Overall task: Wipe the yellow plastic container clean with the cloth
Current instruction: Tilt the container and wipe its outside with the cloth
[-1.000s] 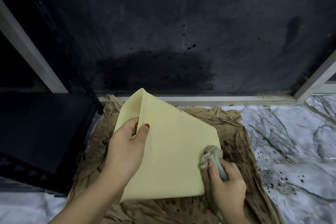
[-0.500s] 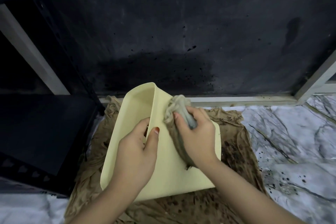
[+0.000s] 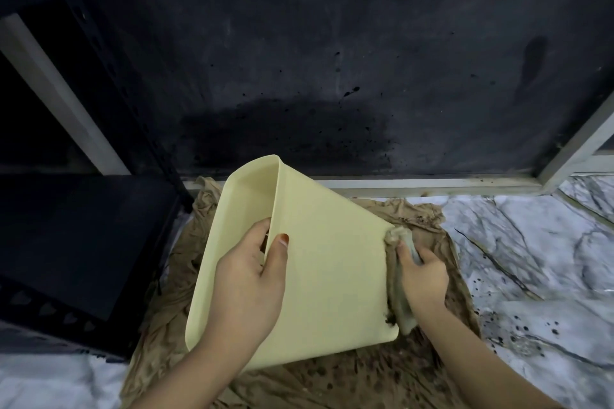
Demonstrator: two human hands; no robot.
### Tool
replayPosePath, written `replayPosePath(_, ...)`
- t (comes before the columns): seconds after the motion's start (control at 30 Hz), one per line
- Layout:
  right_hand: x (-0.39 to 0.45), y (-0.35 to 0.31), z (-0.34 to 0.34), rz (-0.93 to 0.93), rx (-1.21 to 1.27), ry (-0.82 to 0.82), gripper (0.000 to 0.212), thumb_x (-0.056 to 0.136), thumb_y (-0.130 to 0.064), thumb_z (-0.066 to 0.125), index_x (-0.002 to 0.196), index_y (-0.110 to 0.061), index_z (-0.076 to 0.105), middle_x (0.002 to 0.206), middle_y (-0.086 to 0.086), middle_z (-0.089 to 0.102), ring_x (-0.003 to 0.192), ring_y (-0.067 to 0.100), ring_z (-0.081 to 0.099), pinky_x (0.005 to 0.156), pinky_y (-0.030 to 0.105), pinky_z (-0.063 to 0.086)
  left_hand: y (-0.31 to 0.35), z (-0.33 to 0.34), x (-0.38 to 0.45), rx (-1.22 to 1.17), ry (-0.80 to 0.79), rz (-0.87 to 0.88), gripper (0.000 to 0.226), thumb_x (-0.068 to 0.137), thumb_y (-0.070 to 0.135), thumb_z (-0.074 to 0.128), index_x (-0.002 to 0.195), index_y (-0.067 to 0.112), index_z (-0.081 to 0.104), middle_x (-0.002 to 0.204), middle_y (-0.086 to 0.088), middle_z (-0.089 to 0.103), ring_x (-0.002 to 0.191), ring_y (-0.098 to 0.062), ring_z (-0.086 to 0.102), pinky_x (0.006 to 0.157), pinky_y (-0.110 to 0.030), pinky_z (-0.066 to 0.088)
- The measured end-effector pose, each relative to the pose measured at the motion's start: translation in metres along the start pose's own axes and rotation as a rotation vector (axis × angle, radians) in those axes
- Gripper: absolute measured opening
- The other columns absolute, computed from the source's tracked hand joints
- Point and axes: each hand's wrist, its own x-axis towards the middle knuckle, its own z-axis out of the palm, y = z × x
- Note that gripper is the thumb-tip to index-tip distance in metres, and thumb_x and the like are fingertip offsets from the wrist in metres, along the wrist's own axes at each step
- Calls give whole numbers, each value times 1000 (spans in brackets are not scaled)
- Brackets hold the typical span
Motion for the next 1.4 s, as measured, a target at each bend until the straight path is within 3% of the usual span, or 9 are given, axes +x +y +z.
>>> replayPosePath(0.23,-55,20,5,-5,1,111,31,85,-28,62,104,-3,66,93,15,61,89,32,58,74,30,35,3,2,-2,-36,-1,-8,20,94,23,46,93,34,63,78,-7,69,70,-35,61,57,-39,49)
replayPosePath(0.37,-91,-16,14,-300,76,13,26,79,-23,67,99,-6,68,78,-8,55,77,-9,54,65,9,36,5,4,-3,-29,1,2,19,94,24,47,94,35,63,77,-13,69,67,-35,59,53,-38,46)
replayPosePath(0.53,-96,-68,22,-616,89,-157,39,80,-40,55,104,-12,66,85,-20,50,81,-3,53,70,1,38,0,5,-6,16,-16,55,19,93,24,47,96,34,63,64,-1,68,40,-10,48,44,-27,43)
replayPosePath(0.63,-82,-84,26,-613,104,-170,42,79,-44,54,106,-14,65,83,-16,52,85,-2,53,68,3,39,1,4,-7,18,-27,72,20,93,23,47,91,36,62,63,-10,64,41,-17,47,44,-28,43)
replayPosePath(0.77,-60,-88,29,-544,91,-142,24,84,-28,63,104,-16,67,82,-6,55,82,-3,52,65,4,37,2,2,-9,-10,-26,62,22,93,24,47,90,40,62,73,-17,68,64,-36,58,53,-40,46)
replayPosePath(0.87,-37,-80,30,-416,63,-91,19,86,-28,59,99,-15,68,87,0,59,74,1,54,63,7,38,2,0,-11,-11,-16,53,22,93,24,48,90,41,62,74,-15,68,61,-35,57,52,-39,46)
replayPosePath(0.97,-16,-61,30,-272,44,-51,24,87,-33,56,94,-14,67,90,6,64,78,19,58,64,24,40,0,-3,-12,2,-28,42,22,93,22,48,91,37,62,76,-1,70,55,-24,57,51,-32,46)
replayPosePath(1.23,-13,9,7,-5,49,89,21,86,-33,57,91,-13,62,84,10,62,78,27,56,70,34,42,5,-10,-4,-132,-137,-54,38,92,8,50,95,44,59,90,23,72,81,5,67,62,-8,49)
replayPosePath(1.4,-43,40,-4,0,31,129,36,83,-39,58,105,-11,63,96,17,64,89,33,57,77,38,44,15,-12,1,-144,-174,-68,52,85,-3,45,99,45,60,87,18,72,76,-11,68,58,-18,52)
